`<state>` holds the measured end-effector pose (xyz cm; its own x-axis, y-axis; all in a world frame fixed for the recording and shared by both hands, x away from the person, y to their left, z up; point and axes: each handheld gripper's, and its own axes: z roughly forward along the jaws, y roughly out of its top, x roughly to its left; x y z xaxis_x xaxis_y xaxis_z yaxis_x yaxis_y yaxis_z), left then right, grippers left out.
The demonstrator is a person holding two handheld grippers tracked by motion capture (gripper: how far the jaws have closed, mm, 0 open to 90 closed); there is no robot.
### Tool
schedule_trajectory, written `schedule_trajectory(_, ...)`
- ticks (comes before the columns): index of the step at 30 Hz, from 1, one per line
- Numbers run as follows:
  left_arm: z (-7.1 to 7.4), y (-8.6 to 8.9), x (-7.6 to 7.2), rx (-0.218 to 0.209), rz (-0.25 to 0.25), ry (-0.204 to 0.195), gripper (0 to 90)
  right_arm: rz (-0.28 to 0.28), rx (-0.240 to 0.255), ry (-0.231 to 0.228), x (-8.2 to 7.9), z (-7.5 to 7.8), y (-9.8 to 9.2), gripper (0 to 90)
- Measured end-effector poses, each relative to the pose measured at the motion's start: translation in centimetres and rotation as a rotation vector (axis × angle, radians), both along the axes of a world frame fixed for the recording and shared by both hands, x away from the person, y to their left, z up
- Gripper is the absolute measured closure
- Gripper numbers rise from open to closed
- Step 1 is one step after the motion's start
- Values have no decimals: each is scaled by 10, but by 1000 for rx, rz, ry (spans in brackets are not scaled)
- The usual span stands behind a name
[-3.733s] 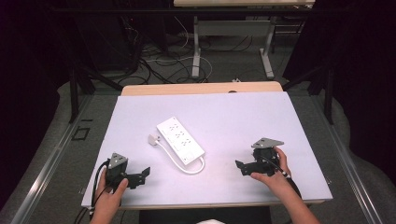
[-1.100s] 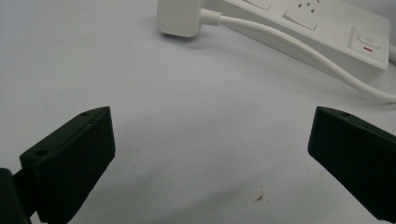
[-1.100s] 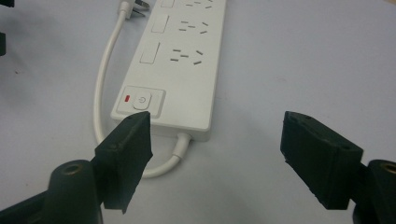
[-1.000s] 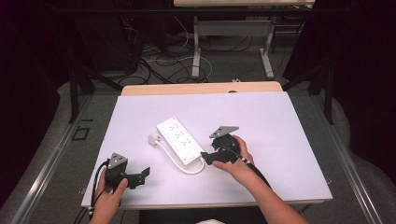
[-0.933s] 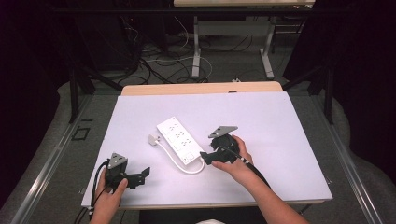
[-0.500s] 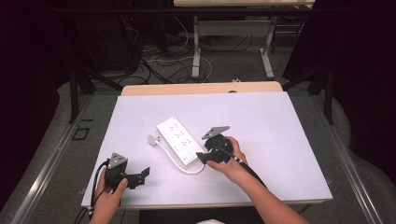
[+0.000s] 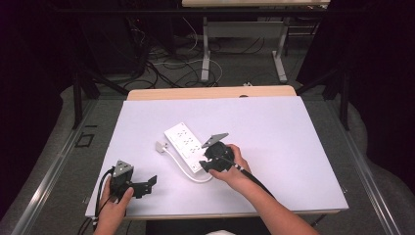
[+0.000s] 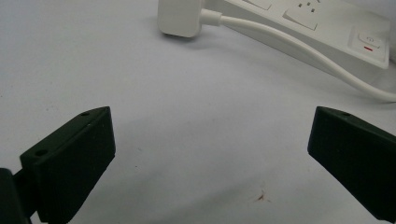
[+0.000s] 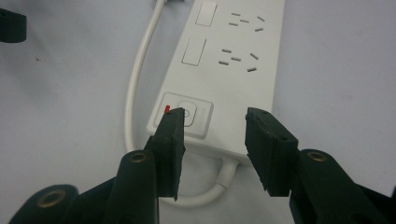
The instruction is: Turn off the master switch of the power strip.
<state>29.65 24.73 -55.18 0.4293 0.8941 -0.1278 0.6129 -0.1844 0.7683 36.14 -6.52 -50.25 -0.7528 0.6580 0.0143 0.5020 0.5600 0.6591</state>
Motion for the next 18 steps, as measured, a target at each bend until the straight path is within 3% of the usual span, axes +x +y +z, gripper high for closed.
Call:
schedule_trajectory(1,0,0,0,0,0,0,9,16,7,-20,1,-1,1,578)
schedule_trajectory(3,0,0,0,0,0,1,9,6,3,-3,1,0,2,579)
schedule_trajectory(9,0,0,0,-2,0,-1,9,36,2,-29,3,-2,8,625)
schedule_trajectory(11,0,0,0,-1,-1,-2,9,16,-4,-2,2,-2,10,660)
schedule_trajectory(18,0,0,0,-2,2,-8,9,28,-13,1,3,-3,15,775)
